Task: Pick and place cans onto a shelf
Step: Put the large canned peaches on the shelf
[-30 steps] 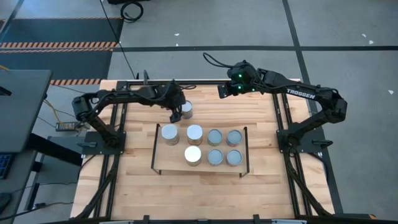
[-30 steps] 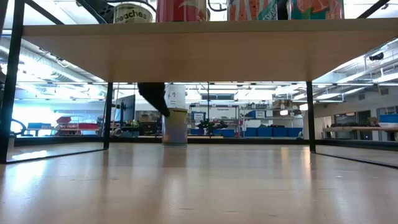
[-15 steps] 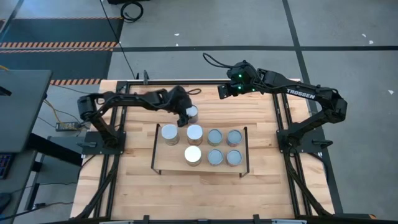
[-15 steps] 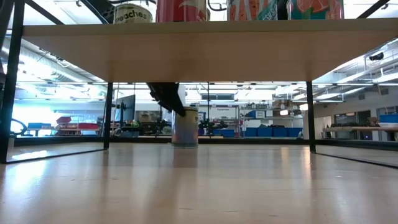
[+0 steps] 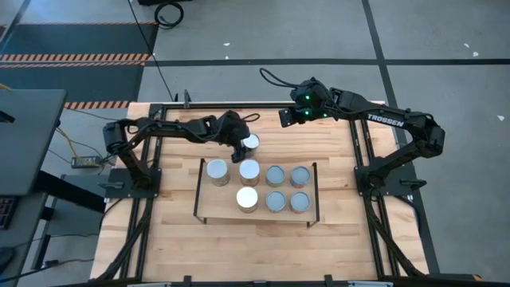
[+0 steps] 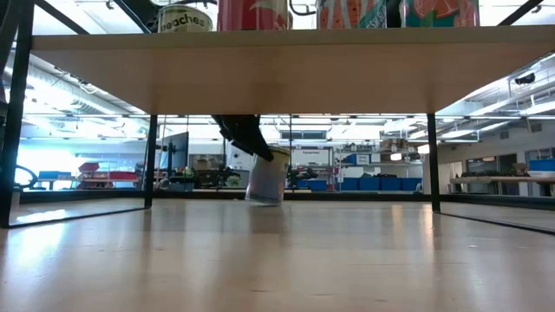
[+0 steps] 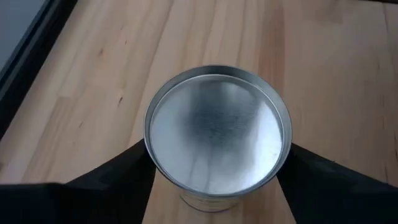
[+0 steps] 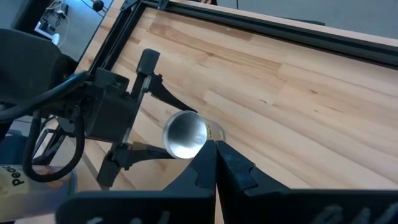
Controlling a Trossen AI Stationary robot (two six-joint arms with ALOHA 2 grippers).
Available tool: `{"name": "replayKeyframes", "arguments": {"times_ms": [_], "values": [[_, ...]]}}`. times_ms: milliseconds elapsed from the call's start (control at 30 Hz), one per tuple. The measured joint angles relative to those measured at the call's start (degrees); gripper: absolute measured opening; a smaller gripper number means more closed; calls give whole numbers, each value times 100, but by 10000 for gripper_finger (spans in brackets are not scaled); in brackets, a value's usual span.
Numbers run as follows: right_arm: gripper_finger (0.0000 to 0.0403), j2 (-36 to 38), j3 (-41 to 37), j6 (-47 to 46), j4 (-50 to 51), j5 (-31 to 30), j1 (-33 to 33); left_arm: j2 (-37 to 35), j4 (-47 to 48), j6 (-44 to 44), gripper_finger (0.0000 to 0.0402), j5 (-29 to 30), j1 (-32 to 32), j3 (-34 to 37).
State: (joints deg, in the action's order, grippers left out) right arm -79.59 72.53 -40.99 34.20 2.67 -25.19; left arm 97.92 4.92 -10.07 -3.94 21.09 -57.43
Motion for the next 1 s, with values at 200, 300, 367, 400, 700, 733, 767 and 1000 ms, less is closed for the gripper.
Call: {"name": "replayKeyframes", "arguments": {"times_ms": [200, 300, 367, 400, 700, 733, 767, 1000], "values": [[7, 0, 0, 3, 12, 10, 52, -20, 701, -80, 287, -59, 161, -495], [7, 0, 0, 45, 13, 18, 106, -80, 1490, -385, 287, -65, 317, -1199], [7, 0, 0, 188, 17, 19, 142, -106, 2057, -616, 287, -116, 430, -1714], [7, 0, 0, 283, 27, 21, 157, -106, 2370, -715, 287, -178, 493, -1993], [7, 403, 0, 1061, 424, 40, 261, -151, 5009, -1280, 287, -976, 805, -4379], [7, 480, 0, 1167, 451, 41, 294, -218, 5201, -1271, 287, -1176, 799, -4595], [7, 564, 0, 1272, 459, 41, 345, -293, 5371, -1230, 287, -1345, 764, -4786], [7, 1131, 0, 1802, 386, -55, 825, -780, 6019, -508, 287, -2226, 177, -5810]]}}
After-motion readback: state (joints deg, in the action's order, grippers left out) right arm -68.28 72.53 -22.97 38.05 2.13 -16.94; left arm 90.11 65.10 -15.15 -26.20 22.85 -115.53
